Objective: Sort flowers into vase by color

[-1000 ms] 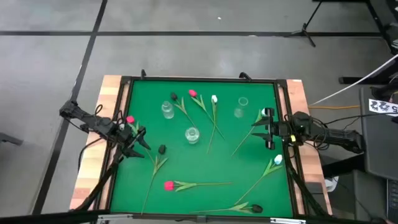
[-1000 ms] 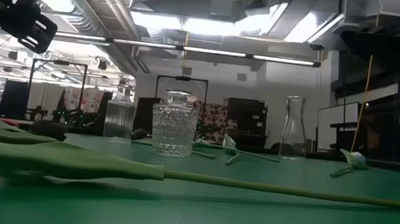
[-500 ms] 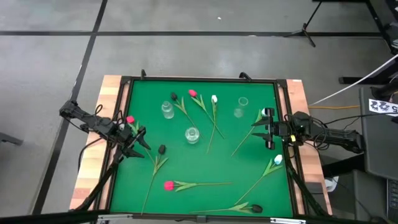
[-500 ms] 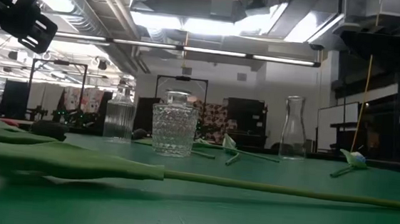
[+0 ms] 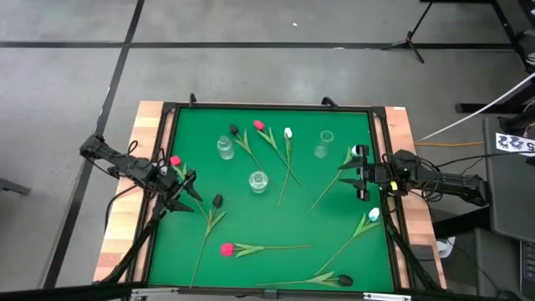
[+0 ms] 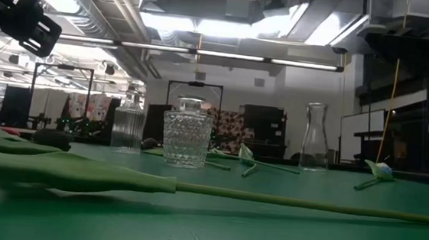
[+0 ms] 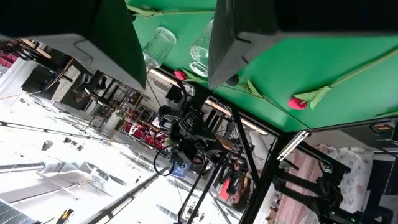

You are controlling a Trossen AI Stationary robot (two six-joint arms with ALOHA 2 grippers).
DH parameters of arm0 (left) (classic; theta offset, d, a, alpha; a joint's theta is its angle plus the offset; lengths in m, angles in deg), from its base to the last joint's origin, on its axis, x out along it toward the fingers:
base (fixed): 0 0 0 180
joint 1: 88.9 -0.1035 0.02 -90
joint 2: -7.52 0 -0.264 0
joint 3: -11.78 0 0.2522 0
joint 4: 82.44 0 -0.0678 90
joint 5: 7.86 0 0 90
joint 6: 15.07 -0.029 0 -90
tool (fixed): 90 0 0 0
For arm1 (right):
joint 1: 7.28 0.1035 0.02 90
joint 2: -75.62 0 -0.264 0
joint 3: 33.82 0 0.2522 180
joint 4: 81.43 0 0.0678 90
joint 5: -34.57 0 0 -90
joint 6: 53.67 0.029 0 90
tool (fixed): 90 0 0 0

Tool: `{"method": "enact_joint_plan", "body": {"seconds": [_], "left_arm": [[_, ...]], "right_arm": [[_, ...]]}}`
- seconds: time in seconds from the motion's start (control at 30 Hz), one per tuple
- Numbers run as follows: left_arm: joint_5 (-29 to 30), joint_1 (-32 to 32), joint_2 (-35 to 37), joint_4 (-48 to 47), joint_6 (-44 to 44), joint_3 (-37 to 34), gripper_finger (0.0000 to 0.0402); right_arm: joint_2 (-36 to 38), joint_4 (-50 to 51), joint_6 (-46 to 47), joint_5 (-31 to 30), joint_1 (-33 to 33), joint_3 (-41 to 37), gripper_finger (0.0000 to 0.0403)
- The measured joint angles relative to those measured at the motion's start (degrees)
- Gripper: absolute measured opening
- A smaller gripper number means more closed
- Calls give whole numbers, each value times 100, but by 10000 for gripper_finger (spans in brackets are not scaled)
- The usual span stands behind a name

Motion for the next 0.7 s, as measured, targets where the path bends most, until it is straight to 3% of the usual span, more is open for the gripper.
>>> {"method": "enact_joint_plan", "body": {"seconds": [0.6, 0.7], "left_arm": [[2, 0, 1, 0, 2, 0, 200], [0, 0, 1, 0, -2, 0, 200]], "right_arm": [[0, -58, 4, -90, 1, 1, 174], [1, -56, 359, -72, 3, 45, 174]]}}
